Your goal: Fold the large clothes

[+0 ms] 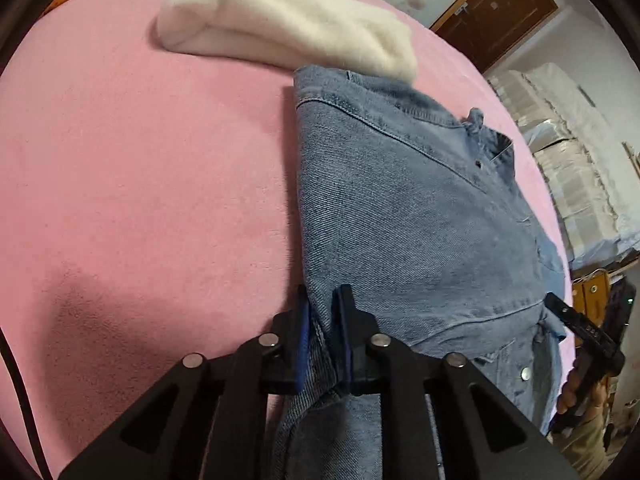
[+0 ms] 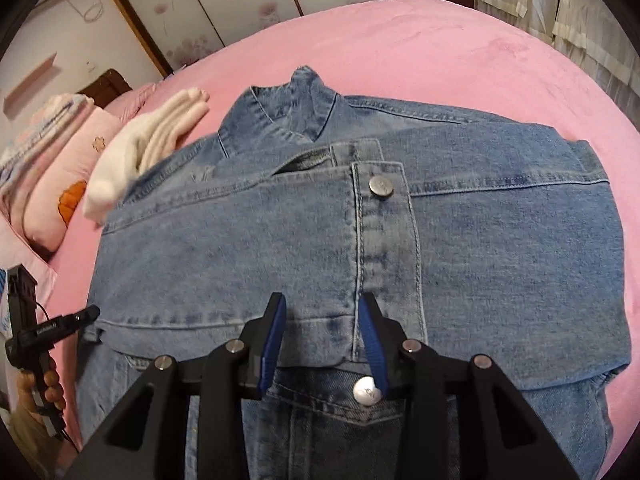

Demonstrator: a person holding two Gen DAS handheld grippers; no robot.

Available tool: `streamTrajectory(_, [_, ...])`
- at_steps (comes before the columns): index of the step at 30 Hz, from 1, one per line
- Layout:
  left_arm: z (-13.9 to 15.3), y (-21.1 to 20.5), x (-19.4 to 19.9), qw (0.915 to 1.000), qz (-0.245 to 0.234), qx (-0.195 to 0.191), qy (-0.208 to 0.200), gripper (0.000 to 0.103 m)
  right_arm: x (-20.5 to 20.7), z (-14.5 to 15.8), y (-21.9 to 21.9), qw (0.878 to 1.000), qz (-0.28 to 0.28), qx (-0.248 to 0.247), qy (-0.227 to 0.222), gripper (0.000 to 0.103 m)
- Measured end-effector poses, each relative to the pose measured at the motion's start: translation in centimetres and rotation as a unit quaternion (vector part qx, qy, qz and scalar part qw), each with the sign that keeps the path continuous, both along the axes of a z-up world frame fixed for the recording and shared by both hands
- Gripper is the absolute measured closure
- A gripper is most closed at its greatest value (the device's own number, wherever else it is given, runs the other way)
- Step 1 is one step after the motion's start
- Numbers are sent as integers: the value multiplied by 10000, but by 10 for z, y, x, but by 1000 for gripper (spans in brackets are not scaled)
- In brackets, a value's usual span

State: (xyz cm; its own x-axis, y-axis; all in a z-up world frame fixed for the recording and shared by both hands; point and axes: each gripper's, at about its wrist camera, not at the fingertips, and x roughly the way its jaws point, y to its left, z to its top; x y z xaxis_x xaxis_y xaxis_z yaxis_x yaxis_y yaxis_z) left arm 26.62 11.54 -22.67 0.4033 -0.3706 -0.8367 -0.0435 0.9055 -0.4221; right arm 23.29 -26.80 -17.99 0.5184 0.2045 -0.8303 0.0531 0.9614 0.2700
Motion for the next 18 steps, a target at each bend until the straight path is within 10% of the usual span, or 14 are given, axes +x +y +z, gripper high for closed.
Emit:
streamTrajectory(6, [25, -7, 14, 9976, 44, 685, 46, 36, -5, 8, -8, 9999, 122, 51, 34, 64])
streamTrajectory(18, [19, -39, 123, 9841, 61, 1771, 132, 34, 59, 3, -46, 9993, -262, 264, 32, 63])
